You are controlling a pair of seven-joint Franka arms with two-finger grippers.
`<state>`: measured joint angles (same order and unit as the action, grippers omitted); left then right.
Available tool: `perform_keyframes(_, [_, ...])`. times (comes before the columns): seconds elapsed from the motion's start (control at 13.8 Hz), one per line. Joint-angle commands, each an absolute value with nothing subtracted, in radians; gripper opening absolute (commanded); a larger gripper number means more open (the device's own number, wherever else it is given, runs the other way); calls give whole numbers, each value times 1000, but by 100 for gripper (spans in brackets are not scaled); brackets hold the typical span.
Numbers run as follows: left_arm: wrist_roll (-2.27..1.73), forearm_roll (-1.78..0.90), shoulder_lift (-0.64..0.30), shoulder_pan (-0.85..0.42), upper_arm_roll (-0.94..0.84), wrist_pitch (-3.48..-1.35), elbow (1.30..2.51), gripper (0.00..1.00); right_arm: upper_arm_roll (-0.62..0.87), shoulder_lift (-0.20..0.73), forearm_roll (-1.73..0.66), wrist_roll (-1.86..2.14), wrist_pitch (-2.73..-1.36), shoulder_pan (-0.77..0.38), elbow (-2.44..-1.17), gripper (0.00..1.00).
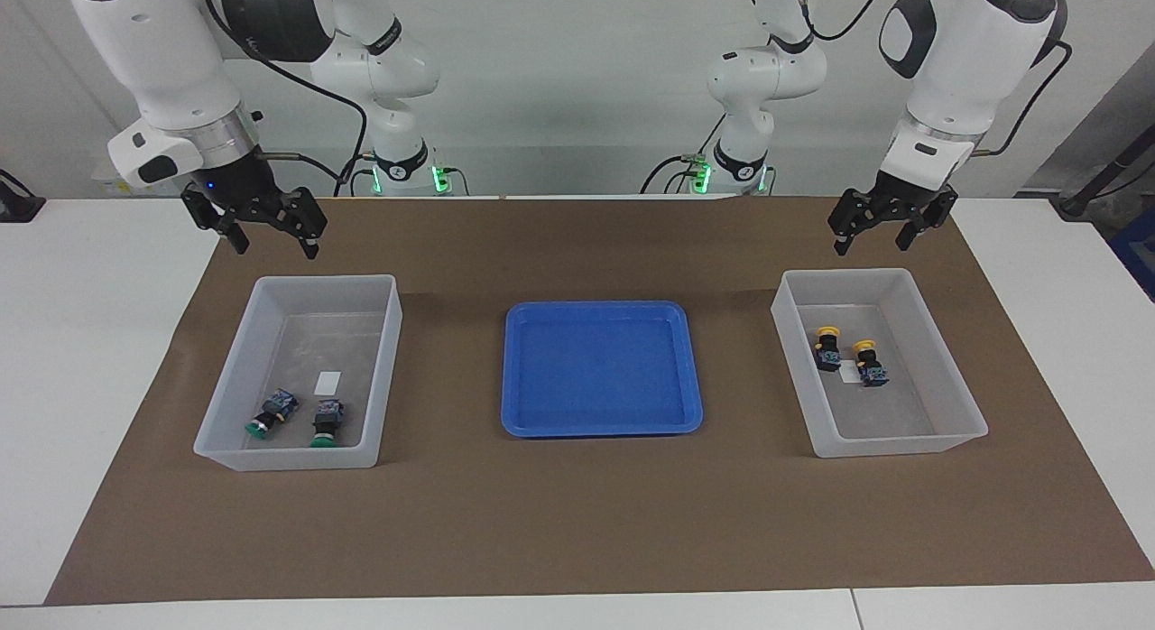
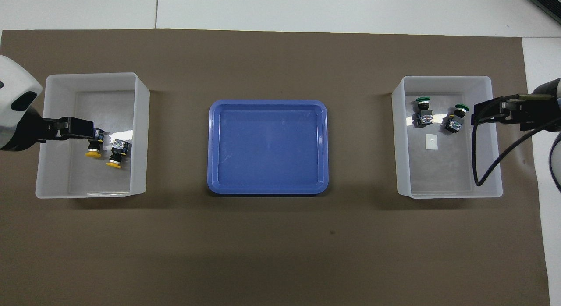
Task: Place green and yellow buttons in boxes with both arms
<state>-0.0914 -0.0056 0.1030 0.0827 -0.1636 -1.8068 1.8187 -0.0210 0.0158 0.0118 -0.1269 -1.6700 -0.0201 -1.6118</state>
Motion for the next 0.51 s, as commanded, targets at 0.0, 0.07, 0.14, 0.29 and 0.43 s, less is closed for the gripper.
perform_keyframes(0.0, [-94,-15,115,81,-156,-1809,1832,100,-15,20,8,-117,-1658,-14,-1598,100])
perform_keyframes(0.07, [-94,-15,115,83,-155,-1809,1832,100,-15,20,8,-115,-1658,-14,-1598,100])
perform_keyframes(0.14, [-94,-15,115,84,-155,-1809,1832,100,-15,20,8,-117,-1658,-14,-1598,100])
perform_keyframes(0.29, [-94,-15,115,86,-155,-1809,1832,100,-15,20,8,-117,-1658,-14,-1598,100])
perform_keyframes(0.43, [-94,-15,115,84,-156,-1809,1832,100,-15,20,8,-117,-1658,-14,-1598,100])
